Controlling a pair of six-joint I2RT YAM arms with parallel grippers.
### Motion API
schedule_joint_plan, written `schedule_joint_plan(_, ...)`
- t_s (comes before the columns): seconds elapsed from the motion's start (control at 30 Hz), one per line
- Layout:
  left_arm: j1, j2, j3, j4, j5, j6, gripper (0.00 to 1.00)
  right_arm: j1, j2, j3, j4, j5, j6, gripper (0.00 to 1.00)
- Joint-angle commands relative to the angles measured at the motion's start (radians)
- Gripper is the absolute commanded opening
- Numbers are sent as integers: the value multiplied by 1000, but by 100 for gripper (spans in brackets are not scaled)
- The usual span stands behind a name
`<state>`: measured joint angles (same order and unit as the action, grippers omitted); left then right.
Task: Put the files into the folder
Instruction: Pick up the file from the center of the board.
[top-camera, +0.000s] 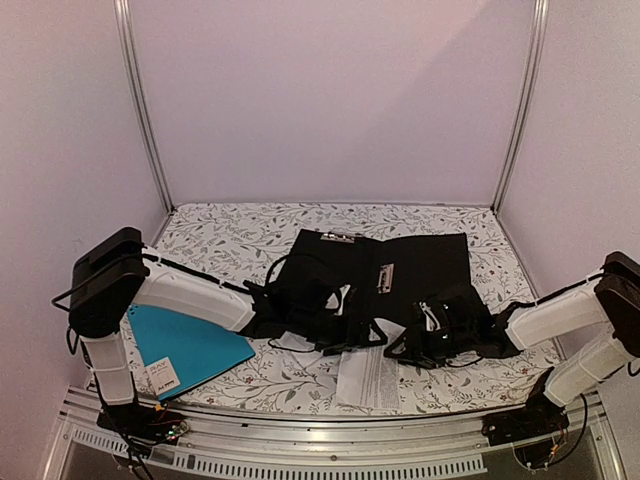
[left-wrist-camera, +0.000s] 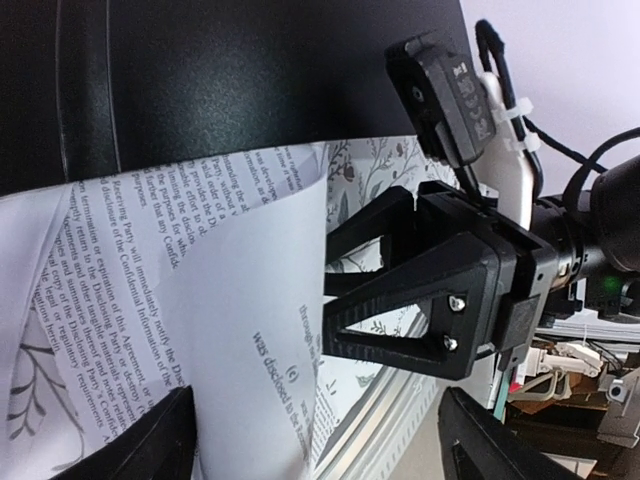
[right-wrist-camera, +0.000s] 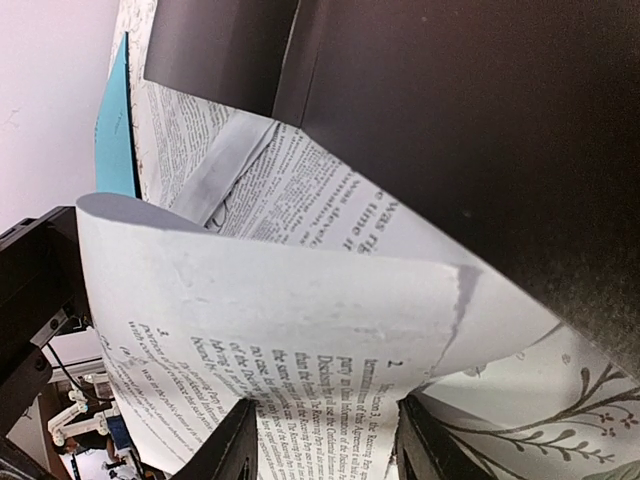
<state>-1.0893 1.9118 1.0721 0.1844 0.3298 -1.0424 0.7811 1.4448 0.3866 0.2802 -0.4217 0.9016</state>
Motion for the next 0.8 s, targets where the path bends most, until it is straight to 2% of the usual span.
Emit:
schedule_joint_plan(0.0, 8, -35, -15, -32, -25, 42, 83, 9, 30, 27, 22, 13, 3, 46)
schedule_joint_plan(0.13, 9, -39, 0, -98, -74, 84, 83, 13, 8, 23, -53, 92, 7, 45)
schedule_joint_plan(0.47, 11, -30, 35, -246, -178, 170, 83, 22, -219, 17, -319, 285, -52, 46)
schedule_joint_plan(0.77, 6, -27, 42, -266, -169, 176, 84, 24, -139, 53, -360, 334, -65, 50)
